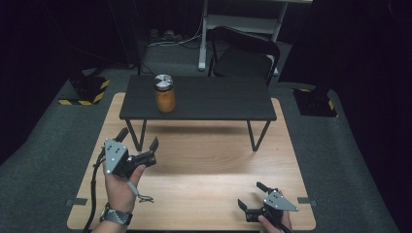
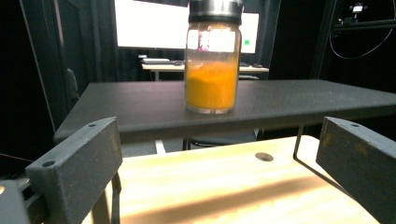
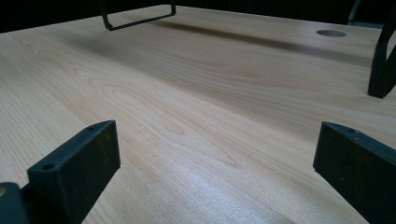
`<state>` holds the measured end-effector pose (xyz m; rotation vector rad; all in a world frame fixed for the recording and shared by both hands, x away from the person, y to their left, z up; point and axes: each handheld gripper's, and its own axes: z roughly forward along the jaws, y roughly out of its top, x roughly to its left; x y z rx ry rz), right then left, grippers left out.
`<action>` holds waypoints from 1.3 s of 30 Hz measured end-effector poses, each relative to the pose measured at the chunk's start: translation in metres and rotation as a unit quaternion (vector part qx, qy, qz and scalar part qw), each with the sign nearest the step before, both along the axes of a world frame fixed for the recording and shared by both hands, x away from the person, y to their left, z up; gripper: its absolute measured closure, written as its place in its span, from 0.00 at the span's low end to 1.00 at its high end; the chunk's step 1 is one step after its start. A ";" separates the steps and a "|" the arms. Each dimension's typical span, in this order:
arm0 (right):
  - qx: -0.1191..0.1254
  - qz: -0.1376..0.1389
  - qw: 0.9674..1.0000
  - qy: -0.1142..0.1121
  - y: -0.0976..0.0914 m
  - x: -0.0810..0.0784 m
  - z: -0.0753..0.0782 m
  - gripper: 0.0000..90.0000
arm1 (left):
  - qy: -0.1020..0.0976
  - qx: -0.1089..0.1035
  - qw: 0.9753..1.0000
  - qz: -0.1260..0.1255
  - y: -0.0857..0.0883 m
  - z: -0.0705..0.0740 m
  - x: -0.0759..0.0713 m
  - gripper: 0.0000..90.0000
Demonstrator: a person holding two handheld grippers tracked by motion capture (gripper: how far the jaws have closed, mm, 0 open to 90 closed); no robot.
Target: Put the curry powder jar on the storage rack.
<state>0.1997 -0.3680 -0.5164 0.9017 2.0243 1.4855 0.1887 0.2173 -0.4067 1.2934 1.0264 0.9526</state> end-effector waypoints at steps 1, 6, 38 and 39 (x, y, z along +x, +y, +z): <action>0.000 0.000 1.000 0.001 0.000 0.000 0.000 0.00 | 0.001 -0.001 1.000 -0.001 0.003 -0.004 -0.004 0.01; -0.002 0.000 1.000 0.000 0.001 0.000 0.001 0.00 | -0.010 0.007 1.000 -0.005 0.017 -0.029 -0.024 0.01; -0.010 0.001 1.000 -0.002 0.003 -0.001 0.002 0.00 | 0.133 0.052 0.986 -0.082 0.054 -0.113 -0.060 0.01; -0.011 0.001 1.000 -0.002 0.003 -0.001 0.002 0.00 | 0.136 0.054 0.986 -0.083 0.054 -0.113 -0.060 0.01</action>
